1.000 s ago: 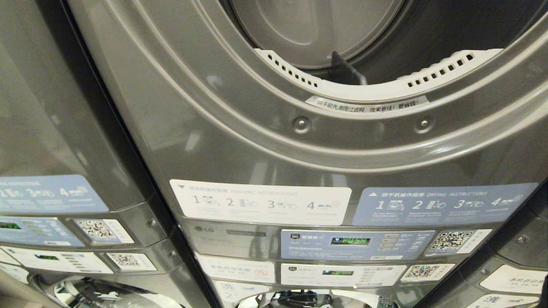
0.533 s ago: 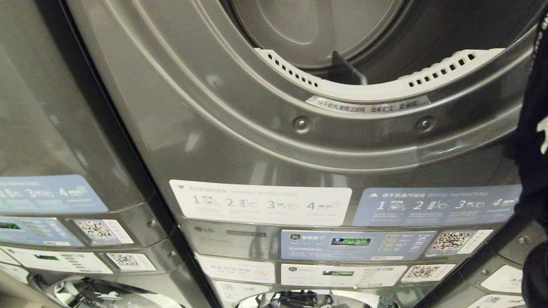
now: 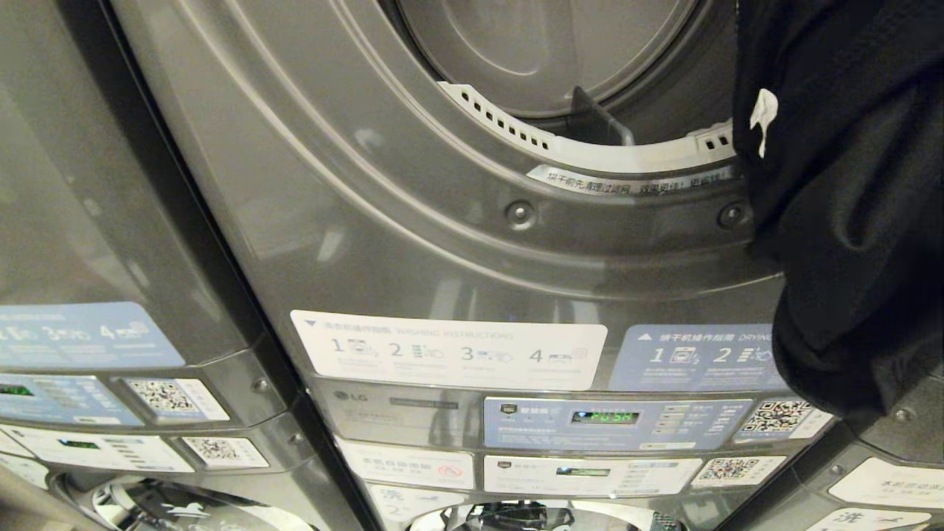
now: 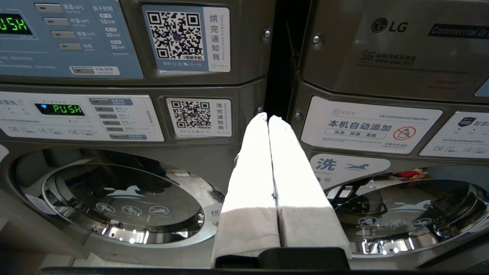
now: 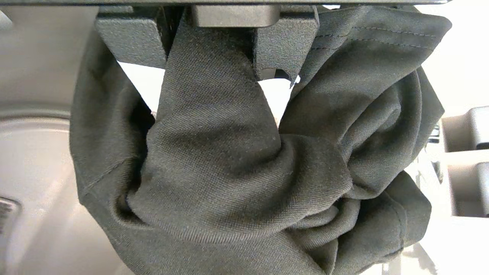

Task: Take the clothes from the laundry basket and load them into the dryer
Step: Put the clothes in the dryer

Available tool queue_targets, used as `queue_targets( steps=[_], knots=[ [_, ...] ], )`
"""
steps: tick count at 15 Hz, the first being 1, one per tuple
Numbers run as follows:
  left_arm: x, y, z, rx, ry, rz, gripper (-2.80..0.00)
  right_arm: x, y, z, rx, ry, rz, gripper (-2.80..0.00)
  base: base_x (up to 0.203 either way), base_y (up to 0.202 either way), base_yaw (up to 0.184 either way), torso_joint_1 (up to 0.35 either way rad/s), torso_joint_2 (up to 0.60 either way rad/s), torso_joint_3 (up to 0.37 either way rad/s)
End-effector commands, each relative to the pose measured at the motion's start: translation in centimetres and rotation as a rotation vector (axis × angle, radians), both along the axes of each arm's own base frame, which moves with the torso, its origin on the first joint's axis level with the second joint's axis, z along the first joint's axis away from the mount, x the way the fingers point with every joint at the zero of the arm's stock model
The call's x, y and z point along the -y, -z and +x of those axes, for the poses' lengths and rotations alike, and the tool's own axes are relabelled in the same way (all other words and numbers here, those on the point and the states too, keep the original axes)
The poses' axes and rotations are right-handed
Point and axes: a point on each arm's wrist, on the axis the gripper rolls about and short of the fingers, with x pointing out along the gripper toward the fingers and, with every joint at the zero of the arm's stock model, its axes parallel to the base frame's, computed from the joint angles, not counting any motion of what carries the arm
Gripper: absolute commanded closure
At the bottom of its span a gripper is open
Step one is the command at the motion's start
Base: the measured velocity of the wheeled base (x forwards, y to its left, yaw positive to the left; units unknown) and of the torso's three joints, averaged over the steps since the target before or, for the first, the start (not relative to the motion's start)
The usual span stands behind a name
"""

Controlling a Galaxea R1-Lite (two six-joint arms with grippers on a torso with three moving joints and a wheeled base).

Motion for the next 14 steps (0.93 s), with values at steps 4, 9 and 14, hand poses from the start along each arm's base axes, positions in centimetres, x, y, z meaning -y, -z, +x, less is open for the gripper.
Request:
queue_targets(
  steps=[4, 9, 14],
  knots=[
    [0.0, 0.0, 0.0, 0.0, 0.0, -0.001, 0.0, -3.8, -0.6, 3.2, -0.008, -0.02, 0.005, 0.0, 0.0, 0.0, 0.0, 0.0, 0.0, 0.0],
    [0.0, 0.1, 0.0, -0.001, 0.0, -0.002, 0.0, -7.6, -2.5, 8.8, 0.015, 0.24, 0.09, 0.0, 0.0, 0.0, 0.0, 0.0, 0.0, 0.0],
    [0.0, 0.1, 0.0, 0.0, 0.0, 0.0, 0.0, -10.7, -4.8, 13.1, 0.076, 0.353, 0.192, 0.0, 0.0, 0.0, 0.0, 0.0, 0.0, 0.0]
  ],
)
